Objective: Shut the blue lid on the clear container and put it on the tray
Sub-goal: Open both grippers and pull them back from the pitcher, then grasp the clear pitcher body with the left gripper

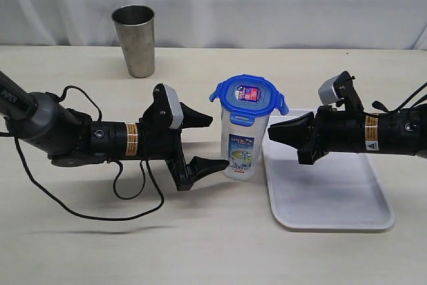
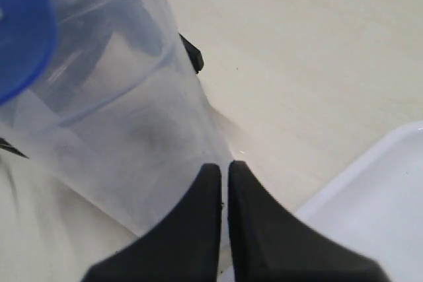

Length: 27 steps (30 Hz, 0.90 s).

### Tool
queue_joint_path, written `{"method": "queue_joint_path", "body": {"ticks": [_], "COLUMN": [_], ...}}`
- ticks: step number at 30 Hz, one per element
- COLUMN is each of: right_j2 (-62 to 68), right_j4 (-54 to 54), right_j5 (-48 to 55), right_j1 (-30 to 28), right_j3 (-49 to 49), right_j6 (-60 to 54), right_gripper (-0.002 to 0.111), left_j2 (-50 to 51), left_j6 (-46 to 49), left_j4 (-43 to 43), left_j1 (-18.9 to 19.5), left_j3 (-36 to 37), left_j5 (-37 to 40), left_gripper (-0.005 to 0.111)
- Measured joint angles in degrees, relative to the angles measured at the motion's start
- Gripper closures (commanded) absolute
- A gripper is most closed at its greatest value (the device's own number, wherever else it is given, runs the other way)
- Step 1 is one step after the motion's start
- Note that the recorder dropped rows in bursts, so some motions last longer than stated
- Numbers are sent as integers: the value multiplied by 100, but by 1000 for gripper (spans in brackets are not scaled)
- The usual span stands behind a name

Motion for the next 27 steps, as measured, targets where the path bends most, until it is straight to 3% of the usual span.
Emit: {"method": "queue_joint_path", "body": {"ticks": [27], "right_j2": [0], "right_j4": [0], "right_j5": [11], "right_j1": [0], "right_j3": [0], "right_j6": [0], "right_gripper": [104], "left_j2": [388], "left_j6": [-339], "left_j4": [292], "left_j1": [-437], "left_j3": [-723], "left_j5": [-197], "left_gripper": [20]}}
